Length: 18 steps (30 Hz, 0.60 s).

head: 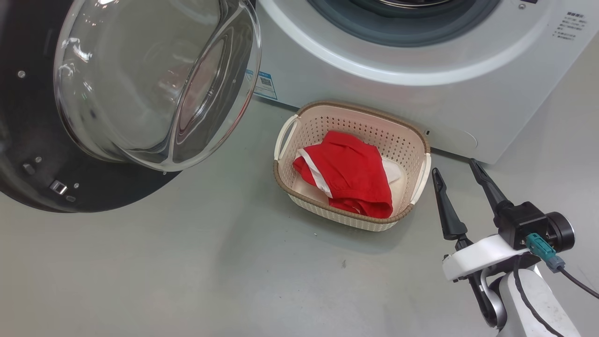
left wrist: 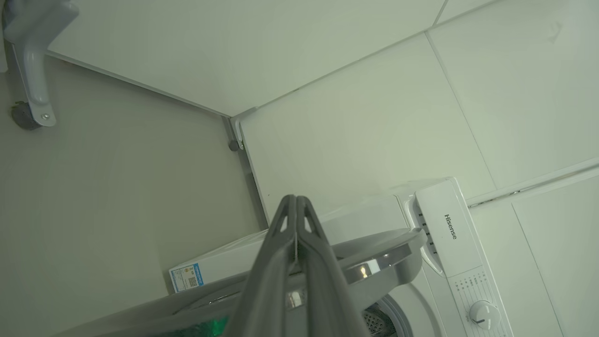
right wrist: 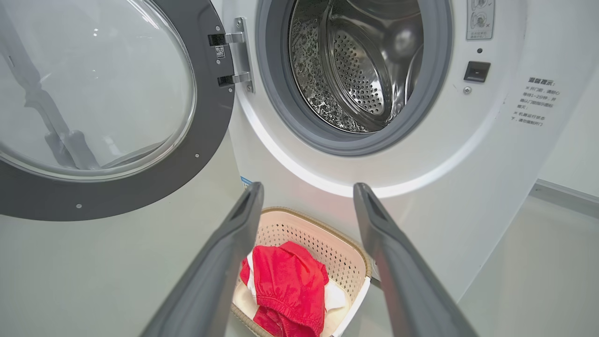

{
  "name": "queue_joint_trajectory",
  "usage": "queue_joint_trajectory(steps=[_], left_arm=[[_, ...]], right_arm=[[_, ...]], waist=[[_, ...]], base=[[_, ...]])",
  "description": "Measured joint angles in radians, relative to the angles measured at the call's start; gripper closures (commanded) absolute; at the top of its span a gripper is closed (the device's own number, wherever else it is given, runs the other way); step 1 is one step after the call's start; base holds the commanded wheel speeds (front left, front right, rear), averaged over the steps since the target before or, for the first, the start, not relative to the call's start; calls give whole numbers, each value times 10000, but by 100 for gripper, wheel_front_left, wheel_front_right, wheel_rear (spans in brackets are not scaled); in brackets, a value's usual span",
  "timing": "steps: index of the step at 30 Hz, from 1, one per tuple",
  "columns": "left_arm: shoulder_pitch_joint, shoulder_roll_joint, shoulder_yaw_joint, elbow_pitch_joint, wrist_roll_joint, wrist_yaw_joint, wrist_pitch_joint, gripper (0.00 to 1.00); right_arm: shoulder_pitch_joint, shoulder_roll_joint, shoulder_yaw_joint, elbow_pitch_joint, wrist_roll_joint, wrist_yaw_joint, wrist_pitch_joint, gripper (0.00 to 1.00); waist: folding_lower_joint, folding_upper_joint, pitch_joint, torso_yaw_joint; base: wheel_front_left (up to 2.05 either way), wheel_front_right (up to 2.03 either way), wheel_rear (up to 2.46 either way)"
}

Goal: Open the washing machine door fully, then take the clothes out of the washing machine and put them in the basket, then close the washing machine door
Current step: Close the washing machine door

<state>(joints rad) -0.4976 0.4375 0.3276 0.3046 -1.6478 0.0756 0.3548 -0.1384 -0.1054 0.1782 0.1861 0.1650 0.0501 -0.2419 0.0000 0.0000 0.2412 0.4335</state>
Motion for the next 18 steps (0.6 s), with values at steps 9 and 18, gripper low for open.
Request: queue_joint_trajectory(steps=[9,18], left_arm=[[-54,71,-562,389,-52,-462,882,100],[-57,111,-1016,777,-115,-755,1716,100]], right_arm=[[0,-15,-8,0,0,0,0,0],[0,-54,-15,21,4,0,0,0]], waist=[[0,0,60,1],[0,0,31,52]], base=[[0,0,0],[0,0,0]])
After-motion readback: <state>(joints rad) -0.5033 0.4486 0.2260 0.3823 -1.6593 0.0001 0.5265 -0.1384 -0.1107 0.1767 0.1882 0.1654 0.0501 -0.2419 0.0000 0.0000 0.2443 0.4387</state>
